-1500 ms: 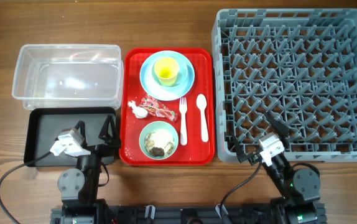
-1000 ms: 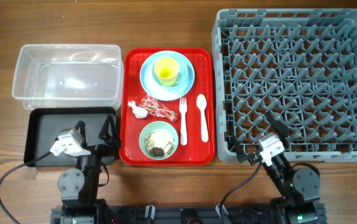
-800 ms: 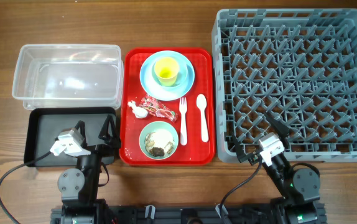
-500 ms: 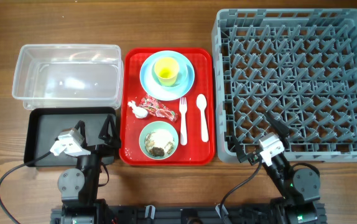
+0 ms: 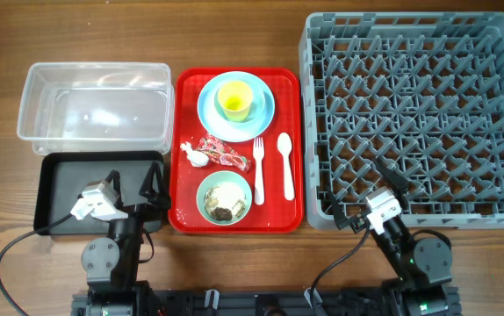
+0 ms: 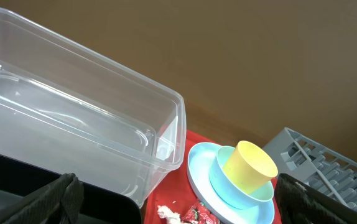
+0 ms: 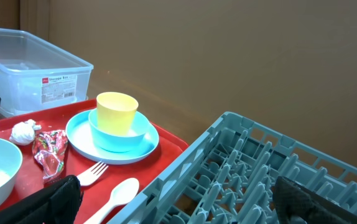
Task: Sort waste into correct bins and load items into the dishwasher rack
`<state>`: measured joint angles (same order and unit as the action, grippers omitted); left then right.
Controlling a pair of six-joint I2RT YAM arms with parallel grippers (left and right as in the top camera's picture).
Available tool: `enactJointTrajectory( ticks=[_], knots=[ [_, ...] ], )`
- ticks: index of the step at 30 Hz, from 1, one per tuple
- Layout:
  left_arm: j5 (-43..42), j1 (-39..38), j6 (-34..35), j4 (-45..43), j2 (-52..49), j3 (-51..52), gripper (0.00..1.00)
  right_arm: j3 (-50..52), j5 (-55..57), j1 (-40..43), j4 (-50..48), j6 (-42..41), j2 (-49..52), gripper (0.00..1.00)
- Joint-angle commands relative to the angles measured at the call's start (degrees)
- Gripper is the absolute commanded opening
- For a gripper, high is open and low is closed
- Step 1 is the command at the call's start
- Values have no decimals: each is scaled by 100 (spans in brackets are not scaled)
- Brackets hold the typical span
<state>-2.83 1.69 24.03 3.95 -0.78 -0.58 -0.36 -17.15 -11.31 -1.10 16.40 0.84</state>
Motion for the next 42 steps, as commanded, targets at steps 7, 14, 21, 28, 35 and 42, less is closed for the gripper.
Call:
enactJointTrajectory(
  ticks=[7, 14, 21, 28, 35, 42],
  knots=[
    [-431, 44, 1119, -17, 46, 26, 100, 7, -35, 0, -31, 7, -42, 100],
    [-444, 46, 1119, -35, 44, 26, 100, 7, -37, 0, -31, 9, -42, 100],
    [-1443, 46, 1117, -205, 44, 11, 100, 7, -35, 0, -31, 7, -42, 100],
    [-1773, 46, 1069, 304, -50, -1032, 100, 7, -35, 0, -31, 9, -42, 100],
    [-2026, 46, 22, 2127, -1591, -3475, 100, 7, -35, 0, -31, 7, -42, 100],
    [-960, 33, -785, 6192, -4918, -7184, 100, 7, -35, 0, -31, 9, -42, 100]
  ],
)
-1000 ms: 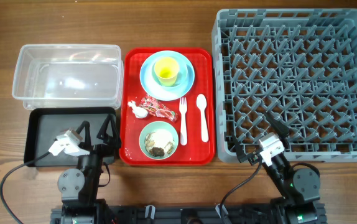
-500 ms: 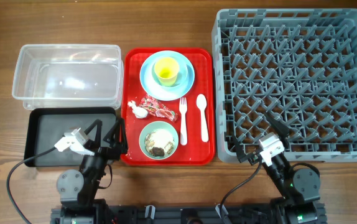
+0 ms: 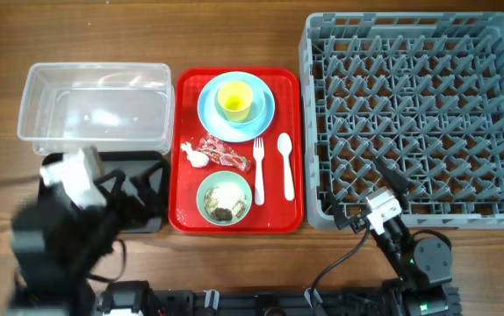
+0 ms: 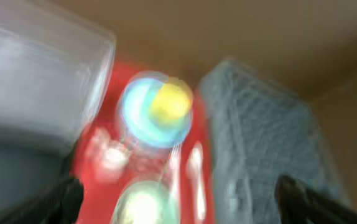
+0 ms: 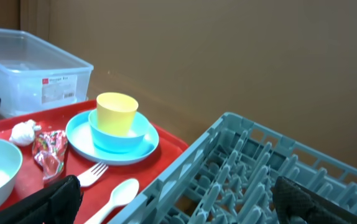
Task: Sort waste into correct bins and load items into the dishwasher rack
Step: 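Move the left gripper over the white tissue and grasp it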
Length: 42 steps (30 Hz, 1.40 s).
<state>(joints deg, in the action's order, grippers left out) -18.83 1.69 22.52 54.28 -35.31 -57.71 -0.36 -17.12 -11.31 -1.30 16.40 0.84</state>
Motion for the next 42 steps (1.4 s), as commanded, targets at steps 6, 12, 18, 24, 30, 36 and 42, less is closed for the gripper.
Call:
enactJointTrajectory(
  ticks=[6, 12, 18, 24, 30, 36, 42],
  knots=[
    [98, 31, -411, 2761, -3974, -3309, 99, 7, -37, 0, -11, 7, -42, 100],
    [57, -114, -411, 2933, -5141, -3305, 4, 7, -37, 0, -11, 7, -42, 100],
    [1167, -841, 240, 2741, -5473, -3250, 4, 7, -39, 0, -11, 7, -42, 100],
    [2135, -1781, 977, 2498, -5482, -3217, 6, 7, -37, 0, -11, 7, -42, 100],
    [2389, -2240, 1554, 2243, -5589, -3217, 40, 7, -37, 0, -11, 7, -42, 100],
    [2387, -2404, 1729, 2103, -5831, -3132, 55, 7, -37, 0, -11, 7, -42, 100],
    [2389, -2483, 1853, 1735, -6043, -2612, 53, 7, -37, 0, -11, 7, -42, 100]
  ],
)
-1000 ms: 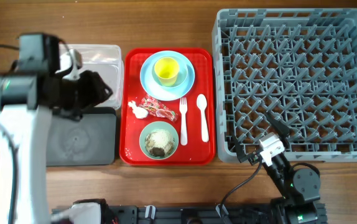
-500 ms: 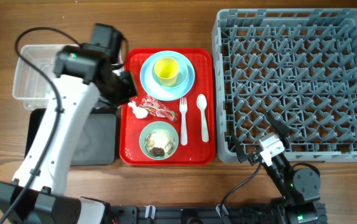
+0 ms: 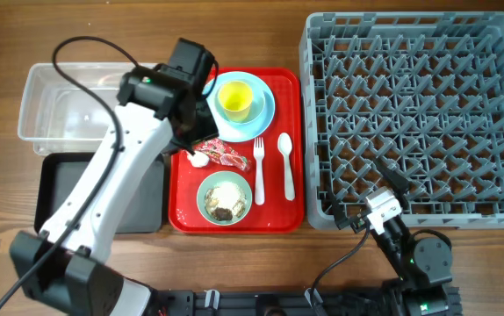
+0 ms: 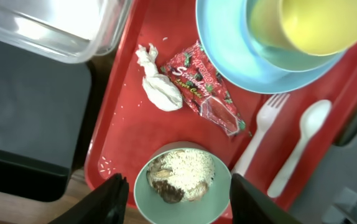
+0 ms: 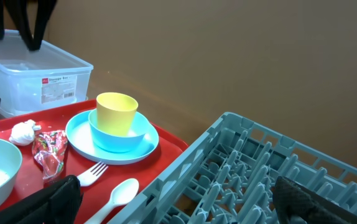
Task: Sort waste into correct bins and load items into the dishwasher rack
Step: 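Move the left gripper over the white tissue and grasp it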
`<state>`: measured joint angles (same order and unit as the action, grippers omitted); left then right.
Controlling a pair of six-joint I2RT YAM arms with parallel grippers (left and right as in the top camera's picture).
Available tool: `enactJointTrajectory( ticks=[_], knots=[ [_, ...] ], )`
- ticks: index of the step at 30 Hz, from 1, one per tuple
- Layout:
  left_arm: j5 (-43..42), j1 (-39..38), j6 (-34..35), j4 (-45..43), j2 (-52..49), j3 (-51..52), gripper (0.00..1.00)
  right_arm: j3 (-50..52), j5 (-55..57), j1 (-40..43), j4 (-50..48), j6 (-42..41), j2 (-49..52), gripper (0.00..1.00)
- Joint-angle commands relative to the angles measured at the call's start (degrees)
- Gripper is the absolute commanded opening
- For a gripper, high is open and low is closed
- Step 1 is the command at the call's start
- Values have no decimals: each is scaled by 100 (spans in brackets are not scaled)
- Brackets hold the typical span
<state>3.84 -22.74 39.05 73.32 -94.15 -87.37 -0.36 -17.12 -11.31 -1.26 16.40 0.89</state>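
Note:
The red tray point(image 3: 182, 189) carries a red wrapper point(image 3: 224, 154), a crumpled white tissue point(image 3: 197, 158), a green bowl of food scraps point(image 3: 224, 197), a white fork point(image 3: 258, 171), a white spoon point(image 3: 286, 167) and a yellow cup point(image 3: 234, 98) in a blue bowl on a blue plate point(image 3: 210, 110). My left gripper point(image 3: 192, 130) hangs open above the tray's left side, over tissue and wrapper; in its wrist view the green bowl point(image 4: 181, 180) lies between its fingers. My right gripper point(image 3: 357, 189) rests open at the rack's front edge.
The grey dishwasher rack point(image 3: 419, 114) fills the right side and holds nothing. A clear plastic bin point(image 3: 85, 114) stands at the back left, a black bin point(image 3: 59, 180) in front of it, partly under my left arm. A cable loops over the clear bin.
My left arm was a blur above the black bin at the front left; now it reaches over the tray's left side, still open. The right arm and all objects are unmoved.
Both arms rested low at the table's front edge, the left in front of the black bin, the right at the rack. Then the left arm was raised and in motion. Now it is stretched out above the tissue and wrapper, holding nothing.

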Motion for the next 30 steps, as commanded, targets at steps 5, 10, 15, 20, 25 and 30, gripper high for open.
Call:
enactJointTrajectory(
  ticks=[5, 10, 15, 20, 25, 30],
  knots=[
    [120, -39, 411, -839, -177, 1014, 46, 7, -37, 0, -15, 7, -46, 100],
    [122, -39, 496, -1740, -177, 1711, 43, 7, -37, 0, -15, 7, -46, 100],
    [122, -39, 496, -2618, -177, 2334, 42, 7, -37, 0, -15, 7, -46, 100],
    [122, -39, 496, -3169, -179, 2710, 42, 7, -37, 0, -15, 7, -46, 100],
    [170, -39, 503, -3425, -240, 2911, 41, 7, -39, 0, -15, 7, -46, 100],
    [275, -39, 516, -3657, -243, 3128, 41, 7, -37, 0, -15, 9, -46, 100]
  ],
)
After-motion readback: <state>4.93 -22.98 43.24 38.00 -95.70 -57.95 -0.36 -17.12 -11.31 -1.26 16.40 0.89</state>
